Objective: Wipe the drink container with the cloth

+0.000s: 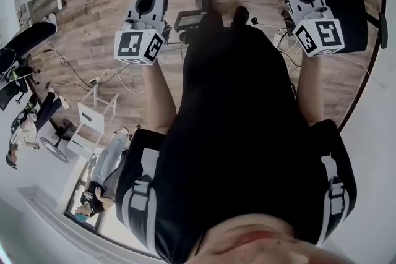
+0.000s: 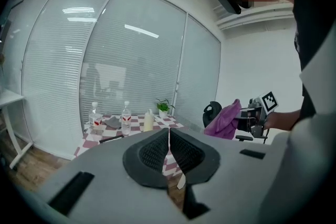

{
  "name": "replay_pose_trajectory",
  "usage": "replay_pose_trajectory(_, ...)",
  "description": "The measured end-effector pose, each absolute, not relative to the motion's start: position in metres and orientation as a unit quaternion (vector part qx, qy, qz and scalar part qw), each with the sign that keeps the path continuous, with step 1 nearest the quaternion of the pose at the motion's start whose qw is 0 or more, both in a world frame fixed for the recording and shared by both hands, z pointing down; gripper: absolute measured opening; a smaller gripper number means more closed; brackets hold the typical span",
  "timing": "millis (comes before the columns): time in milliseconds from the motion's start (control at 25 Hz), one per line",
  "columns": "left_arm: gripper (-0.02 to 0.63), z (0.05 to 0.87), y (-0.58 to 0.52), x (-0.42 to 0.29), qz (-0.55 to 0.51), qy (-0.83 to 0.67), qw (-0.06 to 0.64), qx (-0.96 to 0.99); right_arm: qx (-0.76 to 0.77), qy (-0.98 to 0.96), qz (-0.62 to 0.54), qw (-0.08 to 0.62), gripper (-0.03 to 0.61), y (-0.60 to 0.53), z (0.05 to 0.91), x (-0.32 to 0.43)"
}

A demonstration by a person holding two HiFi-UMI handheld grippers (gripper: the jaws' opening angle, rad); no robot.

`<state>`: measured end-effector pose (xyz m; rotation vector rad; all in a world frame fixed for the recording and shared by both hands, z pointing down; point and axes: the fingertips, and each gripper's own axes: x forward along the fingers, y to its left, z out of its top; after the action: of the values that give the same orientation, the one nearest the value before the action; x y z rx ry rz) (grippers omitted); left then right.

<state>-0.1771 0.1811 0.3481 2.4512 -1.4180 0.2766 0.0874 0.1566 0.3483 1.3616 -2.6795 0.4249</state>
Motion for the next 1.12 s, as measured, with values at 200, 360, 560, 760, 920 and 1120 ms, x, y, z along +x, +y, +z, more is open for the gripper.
replay_pose_trajectory(200, 0.037, 0.347, 0.153, -0.197, 0.092, -0.471, 0.142, 0.866, 0.466, -0.871, 0.143, 0.052, 0.063, 0.139, 0.346, 0.064)
replay_pose_trajectory(360, 0.037, 0.353, 0.131, -0.217, 0.089, -0.452, 0.143, 0.876, 0.493, -0.857, 0.14, 0.051, 0.063, 0.126, 0.346, 0.05)
replay_pose_trajectory(560, 0.037, 0.364, 0.106, -0.239, 0.088, -0.426, 0.148, 0.888, 0.52, -0.84, 0.143, 0.06, 0.066, 0.114, 0.35, 0.031)
replay_pose_trajectory(760, 0.037, 0.379, 0.083, -0.245, 0.1, -0.39, 0.157, 0.902, 0.537, -0.827, 0.15, 0.069, 0.066, 0.107, 0.353, 0.014)
replay_pose_trajectory(920, 0.037, 0.388, 0.064, -0.24, 0.121, -0.384, 0.156, 0.902, 0.538, -0.825, 0.155, 0.078, 0.067, 0.099, 0.354, 0.013)
replay_pose_trajectory(1120, 0.037, 0.386, 0.046, -0.22, 0.124, -0.385, 0.15, 0.902, 0.53, -0.832, 0.154, 0.062, 0.067, 0.074, 0.356, 0.024)
